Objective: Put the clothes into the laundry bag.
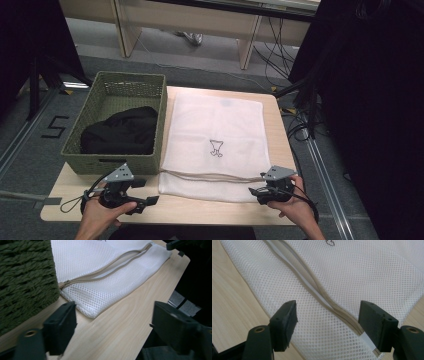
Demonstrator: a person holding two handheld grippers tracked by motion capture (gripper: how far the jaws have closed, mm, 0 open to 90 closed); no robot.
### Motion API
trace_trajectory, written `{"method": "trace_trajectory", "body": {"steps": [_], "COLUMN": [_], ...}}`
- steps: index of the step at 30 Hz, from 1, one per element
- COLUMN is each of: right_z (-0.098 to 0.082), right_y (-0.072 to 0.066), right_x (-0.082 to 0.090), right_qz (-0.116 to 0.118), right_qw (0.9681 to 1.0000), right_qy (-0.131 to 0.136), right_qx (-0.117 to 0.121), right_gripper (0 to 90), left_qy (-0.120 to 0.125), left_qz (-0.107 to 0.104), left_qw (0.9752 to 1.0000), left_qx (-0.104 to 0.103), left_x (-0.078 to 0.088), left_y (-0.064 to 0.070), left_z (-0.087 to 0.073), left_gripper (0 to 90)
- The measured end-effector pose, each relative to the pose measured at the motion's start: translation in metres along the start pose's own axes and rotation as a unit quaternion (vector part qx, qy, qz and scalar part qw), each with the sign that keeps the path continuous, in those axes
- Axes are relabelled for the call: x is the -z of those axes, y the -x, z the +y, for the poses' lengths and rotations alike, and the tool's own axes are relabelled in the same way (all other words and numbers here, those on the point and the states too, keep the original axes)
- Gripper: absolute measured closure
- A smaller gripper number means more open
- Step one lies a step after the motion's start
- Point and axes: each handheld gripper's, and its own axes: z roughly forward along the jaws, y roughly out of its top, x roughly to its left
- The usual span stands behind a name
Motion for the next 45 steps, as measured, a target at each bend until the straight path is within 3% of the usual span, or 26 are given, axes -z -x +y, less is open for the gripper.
{"method": "trace_trajectory", "body": {"steps": [2, 4, 5, 7, 10, 11, 13, 15, 19, 21, 22, 23, 24, 26, 28, 30, 33, 35, 39, 42, 45], "right_z": [0.0, 0.0, 0.0, 0.0, 0.001, 0.001, 0.001, 0.002, 0.008, 0.012, 0.016, 0.016, 0.023, 0.03, 0.032, 0.042, 0.05, 0.052, 0.062, 0.065, 0.068], "right_y": [0.001, 0.0, 0.0, 0.0, 0.0, 0.001, -0.001, -0.001, -0.003, -0.005, -0.006, -0.006, -0.008, -0.008, -0.009, -0.008, -0.008, -0.01, -0.016, -0.02, -0.024], "right_x": [0.0, 0.0, 0.0, 0.0, 0.0, 0.0, 0.0, 0.001, -0.003, -0.005, -0.008, -0.008, -0.013, -0.02, -0.022, -0.035, -0.048, -0.051, -0.072, -0.083, -0.089], "right_qz": [0.001, 0.002, 0.002, 0.002, 0.003, 0.0, -0.001, 0.0, 0.004, 0.006, 0.007, 0.007, 0.005, 0.005, 0.006, 0.008, 0.021, 0.022, 0.029, 0.036, 0.045], "right_qw": [1.0, 1.0, 1.0, 1.0, 1.0, 0.9998, 1.0, 1.0, 0.9997, 0.9995, 0.9991, 0.9991, 0.998, 0.9967, 0.9968, 0.9957, 0.9938, 0.9944, 0.9906, 0.987, 0.9844], "right_qy": [0.001, -0.001, -0.001, -0.001, 0.003, 0.007, 0.006, 0.008, 0.018, 0.023, 0.026, 0.026, 0.032, 0.034, 0.031, 0.034, 0.03, 0.024, 0.008, -0.007, -0.013], "right_qx": [0.006, 0.007, 0.007, 0.006, 0.007, 0.018, 0.004, 0.003, 0.018, 0.019, 0.032, 0.032, 0.054, 0.074, 0.073, 0.086, 0.105, 0.1, 0.134, 0.156, 0.17], "right_gripper": [32.2, 32.2, 32.2, 32.2, 32.2, 32.2, 32.2, 32.2, 32.2, 32.2, 32.1, 32.1, 31.8, 31.3, 31.0, 27.5, 25.6, 25.6, 29.5, 34.0, 37.5], "left_qy": [0.006, 0.004, 0.004, 0.017, 0.014, 0.017, 0.018, 0.013, 0.016, 0.017, 0.021, 0.009, 0.009, 0.004, 0.004, -0.01, -0.009, -0.019, -0.027, -0.017, -0.02], "left_qz": [0.0, 0.015, 0.015, 0.024, 0.033, 0.032, 0.035, 0.037, 0.048, 0.045, 0.047, 0.051, 0.061, 0.056, 0.057, 0.063, 0.059, 0.059, 0.06, 0.062, 0.063], "left_qw": [1.0, 0.9997, 0.9997, 0.9995, 0.9993, 0.9993, 0.9992, 0.9992, 0.9982, 0.9984, 0.9982, 0.998, 0.9975, 0.9975, 0.9976, 0.997, 0.9974, 0.9968, 0.9959, 0.9968, 0.9967], "left_qx": [0.002, -0.021, -0.021, -0.012, -0.003, 0.0, 0.0, -0.004, -0.031, -0.028, -0.031, -0.037, -0.035, -0.043, -0.039, -0.044, -0.04, -0.051, -0.062, -0.048, -0.048], "left_x": [0.0, 0.001, 0.001, 0.003, 0.005, 0.006, 0.006, 0.007, 0.006, 0.006, 0.004, 0.005, 0.004, 0.004, 0.004, 0.004, 0.002, 0.002, 0.003, 0.002, 0.002], "left_y": [0.001, 0.002, 0.002, 0.003, 0.004, 0.004, 0.004, 0.005, 0.009, 0.01, 0.01, 0.009, 0.009, 0.008, 0.008, 0.008, 0.009, 0.008, 0.006, 0.008, 0.008], "left_z": [0.0, -0.001, -0.001, -0.002, -0.002, -0.002, -0.001, -0.001, 0.002, 0.002, 0.002, 0.003, 0.002, 0.003, 0.002, 0.002, 0.002, 0.002, 0.003, 0.002, 0.002], "left_gripper": [19.1, 19.3, 20.4, 21.9, 21.1, 21.8, 23.4, 26.1, 30.3, 29.0, 28.7, 28.7, 28.2, 28.2, 28.2, 27.7, 27.5, 27.1, 26.6, 26.6, 26.6]}}
